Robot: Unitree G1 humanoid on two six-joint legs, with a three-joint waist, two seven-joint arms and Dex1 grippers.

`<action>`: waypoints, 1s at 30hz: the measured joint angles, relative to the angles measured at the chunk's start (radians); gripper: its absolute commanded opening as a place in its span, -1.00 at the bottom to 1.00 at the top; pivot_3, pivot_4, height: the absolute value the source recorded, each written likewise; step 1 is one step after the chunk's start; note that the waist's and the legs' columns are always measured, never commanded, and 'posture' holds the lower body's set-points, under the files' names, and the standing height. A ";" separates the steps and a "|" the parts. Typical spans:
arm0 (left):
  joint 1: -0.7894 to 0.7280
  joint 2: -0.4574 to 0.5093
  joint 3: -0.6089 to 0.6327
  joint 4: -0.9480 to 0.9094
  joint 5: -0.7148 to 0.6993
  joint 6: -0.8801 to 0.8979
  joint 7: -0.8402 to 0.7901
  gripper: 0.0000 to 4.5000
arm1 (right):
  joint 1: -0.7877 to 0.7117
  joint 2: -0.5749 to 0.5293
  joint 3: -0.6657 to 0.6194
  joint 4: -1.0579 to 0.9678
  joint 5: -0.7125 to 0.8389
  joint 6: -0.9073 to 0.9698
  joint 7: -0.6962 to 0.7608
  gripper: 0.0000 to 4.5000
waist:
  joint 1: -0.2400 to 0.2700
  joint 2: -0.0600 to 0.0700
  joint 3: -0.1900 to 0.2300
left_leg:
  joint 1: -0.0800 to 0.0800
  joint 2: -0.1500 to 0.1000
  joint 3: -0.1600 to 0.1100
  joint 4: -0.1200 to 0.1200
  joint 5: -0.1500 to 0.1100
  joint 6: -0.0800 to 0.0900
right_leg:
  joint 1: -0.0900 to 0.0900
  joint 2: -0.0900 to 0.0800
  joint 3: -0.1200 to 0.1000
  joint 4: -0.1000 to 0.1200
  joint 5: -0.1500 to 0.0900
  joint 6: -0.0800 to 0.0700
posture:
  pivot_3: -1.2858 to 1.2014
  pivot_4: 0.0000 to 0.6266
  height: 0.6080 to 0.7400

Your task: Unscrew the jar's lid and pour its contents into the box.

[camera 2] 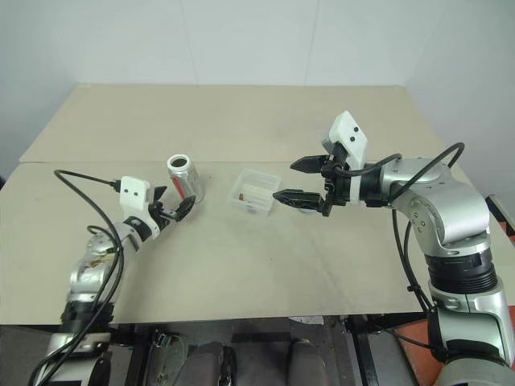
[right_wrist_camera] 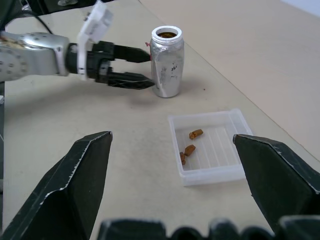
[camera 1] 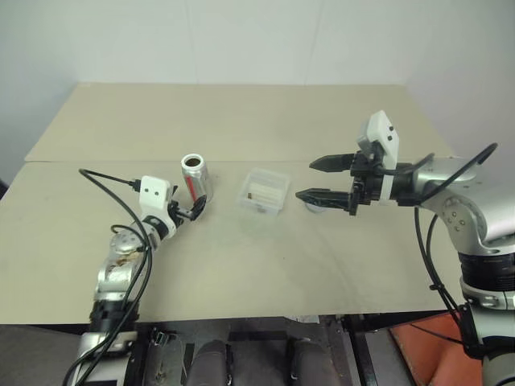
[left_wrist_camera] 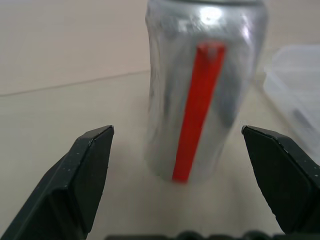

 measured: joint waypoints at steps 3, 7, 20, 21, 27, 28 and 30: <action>0.083 0.066 0.006 -0.133 -0.031 0.086 -0.042 0.98 | 0.010 0.001 0.001 -0.008 -0.001 0.000 -0.006 1.00 | 0.001 0.000 0.000 | 0.000 0.000 0.000 0.000 0.000 0.000 | 0.000 0.000 0.000 0.000 0.000 0.000 | 0.03 -0.52 1.00; 0.228 0.239 0.075 -0.284 -0.124 0.144 -0.213 0.98 | 0.033 -0.006 0.003 -0.018 -0.002 0.000 -0.007 1.00 | -0.003 0.000 0.000 | 0.000 0.001 0.001 -0.001 0.000 0.000 | -0.002 0.000 0.001 -0.001 0.000 0.000 | 0.03 -0.52 1.00; 0.295 0.487 0.356 -0.325 -0.349 -0.023 -0.706 0.98 | 0.065 -0.020 0.002 -0.031 -0.016 -0.019 0.002 1.00 | -0.002 0.001 0.000 | 0.002 0.000 0.002 -0.005 0.000 0.000 | -0.002 0.000 0.001 -0.003 0.000 -0.001 | 0.03 -0.52 1.00; 0.289 0.487 0.355 -0.320 -0.348 -0.023 -0.702 0.98 | 0.068 -0.020 0.002 -0.033 -0.018 -0.023 0.002 1.00 | -0.002 0.001 0.000 | 0.002 0.000 0.002 -0.005 0.000 0.000 | -0.002 0.000 0.001 -0.003 0.000 -0.001 | 0.03 -0.52 1.00; 0.252 0.480 0.325 -0.321 -0.363 -0.020 -0.699 0.98 | 0.078 -0.032 0.001 -0.067 -0.017 -0.024 -0.002 1.00 | -0.003 0.001 0.000 | 0.002 0.000 0.002 -0.005 0.000 0.000 | -0.002 0.000 0.001 -0.003 0.000 -0.001 | 0.03 -0.52 1.00; 0.252 0.477 0.323 -0.321 -0.369 -0.017 -0.698 0.98 | 0.080 -0.037 0.000 -0.071 -0.017 -0.024 -0.003 1.00 | -0.003 0.001 0.000 | 0.002 0.000 0.002 -0.006 0.000 0.000 | -0.002 0.000 0.001 -0.003 0.000 -0.001 | 0.03 -0.52 1.00; 0.252 0.474 0.322 -0.321 -0.378 -0.016 -0.696 0.98 | 0.088 -0.047 -0.005 -0.082 -0.016 -0.023 -0.007 1.00 | -0.003 0.001 0.000 | 0.002 0.000 0.002 -0.005 0.000 0.000 | -0.002 0.000 0.001 -0.003 0.000 -0.001 | 0.03 -0.52 1.00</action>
